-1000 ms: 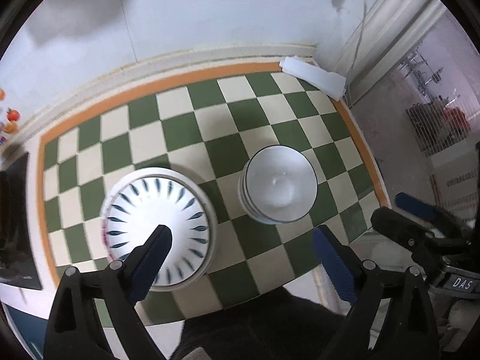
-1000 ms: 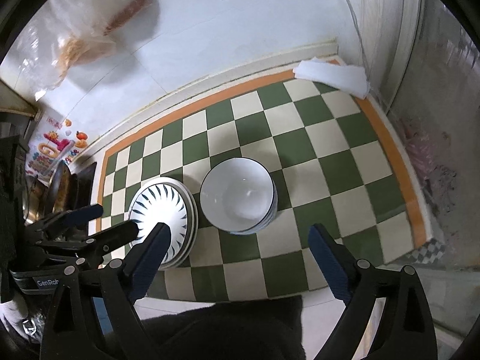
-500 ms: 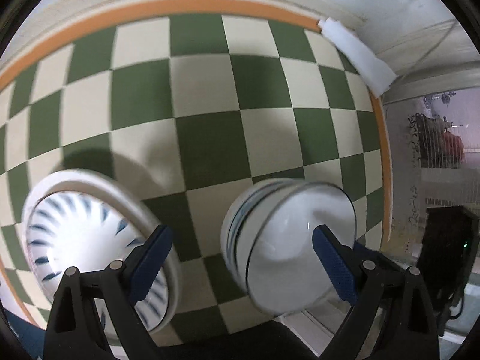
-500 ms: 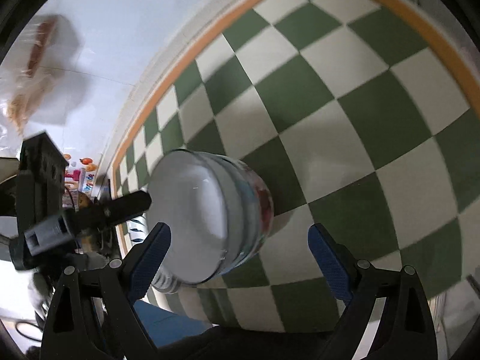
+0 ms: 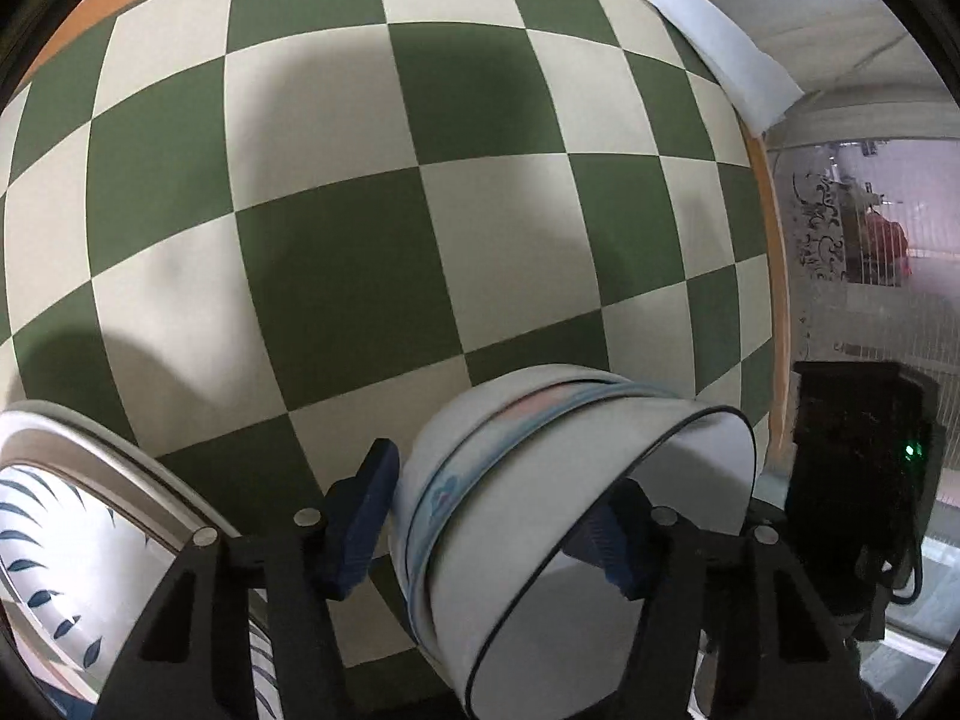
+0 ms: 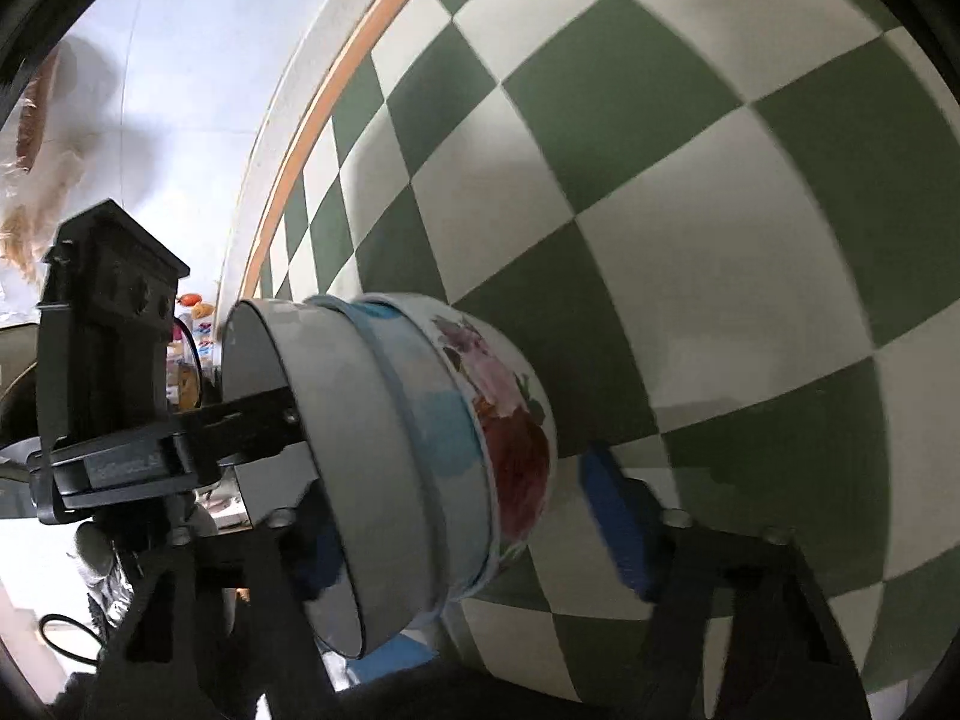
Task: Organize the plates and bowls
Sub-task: 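Lift the bowl stack with both tools and carry it over the plates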
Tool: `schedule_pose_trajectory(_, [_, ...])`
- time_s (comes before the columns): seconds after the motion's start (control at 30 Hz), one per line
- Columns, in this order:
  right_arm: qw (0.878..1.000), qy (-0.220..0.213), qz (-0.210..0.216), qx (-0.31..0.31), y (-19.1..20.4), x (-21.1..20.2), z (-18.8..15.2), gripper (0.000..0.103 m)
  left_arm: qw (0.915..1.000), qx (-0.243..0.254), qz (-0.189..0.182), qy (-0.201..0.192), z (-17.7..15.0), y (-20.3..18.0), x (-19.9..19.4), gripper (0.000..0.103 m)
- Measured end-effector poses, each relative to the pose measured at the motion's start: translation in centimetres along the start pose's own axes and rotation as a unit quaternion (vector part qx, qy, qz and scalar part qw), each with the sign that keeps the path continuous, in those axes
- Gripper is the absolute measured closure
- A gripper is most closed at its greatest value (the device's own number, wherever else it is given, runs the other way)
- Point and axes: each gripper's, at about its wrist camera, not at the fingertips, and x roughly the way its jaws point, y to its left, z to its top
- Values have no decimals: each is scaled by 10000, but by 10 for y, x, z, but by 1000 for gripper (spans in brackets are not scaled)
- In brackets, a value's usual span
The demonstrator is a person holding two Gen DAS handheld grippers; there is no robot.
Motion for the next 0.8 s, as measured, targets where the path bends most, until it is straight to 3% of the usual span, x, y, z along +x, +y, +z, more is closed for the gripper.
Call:
schedule_pose_trajectory(0.4, [9999, 72, -2, -114, 7, 8, 4, 46, 9995, -131, 79, -281, -9, 0, -5, 47])
schedule_pose_trajectory(0.8, [9985, 341, 17, -419, 46, 9, 20, 47, 9974, -470, 71, -539, -19, 9, -49, 47])
